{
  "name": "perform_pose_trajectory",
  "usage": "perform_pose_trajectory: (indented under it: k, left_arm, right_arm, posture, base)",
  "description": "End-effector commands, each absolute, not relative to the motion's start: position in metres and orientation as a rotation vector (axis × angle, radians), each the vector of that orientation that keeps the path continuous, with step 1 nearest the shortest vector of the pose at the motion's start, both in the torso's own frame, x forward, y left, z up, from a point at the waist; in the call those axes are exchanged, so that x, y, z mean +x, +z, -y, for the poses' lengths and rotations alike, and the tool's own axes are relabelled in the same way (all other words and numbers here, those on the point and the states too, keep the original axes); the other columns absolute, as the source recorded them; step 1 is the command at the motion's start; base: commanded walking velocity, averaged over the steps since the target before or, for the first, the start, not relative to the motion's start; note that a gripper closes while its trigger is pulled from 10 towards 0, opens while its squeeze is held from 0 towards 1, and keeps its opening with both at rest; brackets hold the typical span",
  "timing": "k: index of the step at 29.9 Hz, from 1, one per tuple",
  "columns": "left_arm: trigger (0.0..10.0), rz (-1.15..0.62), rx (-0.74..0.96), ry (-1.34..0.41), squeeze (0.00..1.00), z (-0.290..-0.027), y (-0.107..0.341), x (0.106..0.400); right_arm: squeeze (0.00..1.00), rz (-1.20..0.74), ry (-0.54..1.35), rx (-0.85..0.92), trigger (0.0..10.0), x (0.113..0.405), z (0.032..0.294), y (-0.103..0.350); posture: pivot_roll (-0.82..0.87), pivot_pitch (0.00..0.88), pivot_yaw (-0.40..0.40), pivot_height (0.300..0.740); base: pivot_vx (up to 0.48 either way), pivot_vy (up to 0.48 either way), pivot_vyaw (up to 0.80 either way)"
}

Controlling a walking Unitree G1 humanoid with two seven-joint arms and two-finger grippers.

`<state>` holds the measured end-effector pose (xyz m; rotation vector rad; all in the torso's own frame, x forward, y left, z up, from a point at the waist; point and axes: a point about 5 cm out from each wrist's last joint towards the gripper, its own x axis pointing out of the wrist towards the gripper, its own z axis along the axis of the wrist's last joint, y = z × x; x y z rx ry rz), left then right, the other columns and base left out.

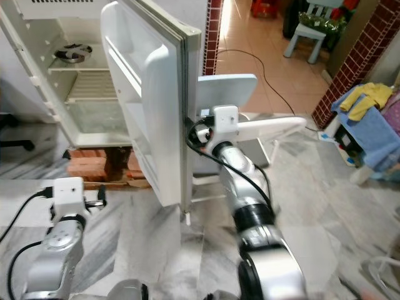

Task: Restocking fridge

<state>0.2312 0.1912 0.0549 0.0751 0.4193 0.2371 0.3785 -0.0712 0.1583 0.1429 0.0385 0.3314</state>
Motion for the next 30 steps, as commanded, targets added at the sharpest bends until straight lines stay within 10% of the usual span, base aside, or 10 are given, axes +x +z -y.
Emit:
perform_pose_trajectory:
  k: [1,13,21,30]
  left_arm:
    - [10.0,-0.421,0.079,0.246,0.00,-0.192,0.058,0.229]
    - [10.0,-0.444,0.075,0.213,0.00,-0.190,0.058,0.215]
    - [10.0,-0.424,0.124,0.152,0.00,-0.186,0.063,0.225]
    - [10.0,-0.424,0.143,0.106,0.00,-0.181,0.061,0.228]
  right_arm:
    - [0.00,-0.028,0.316,0.162,10.0,0.382,0.069,0.162]
    - [0.00,0.038,0.609,0.393,10.0,0.384,0.032,0.189]
    - [0.00,0.099,1.397,0.722,10.0,0.308,-0.028,0.222]
    - [0.00,-0.049,1.237,0.523,10.0,0.313,0.004,0.166]
  posture:
    - [0.21,0.059,-0.075,0.740]
    - [0.26,0.068,-0.101,0.740]
    - [0.25,0.062,-0.085,0.740]
    - [0.22,0.055,-0.068,0.740]
  base:
    - [0.000,0.000,0.00]
    - [0.000,0.000,0.00]
    - [0.000,0.000,0.00]
    - [0.000,0.000,0.00]
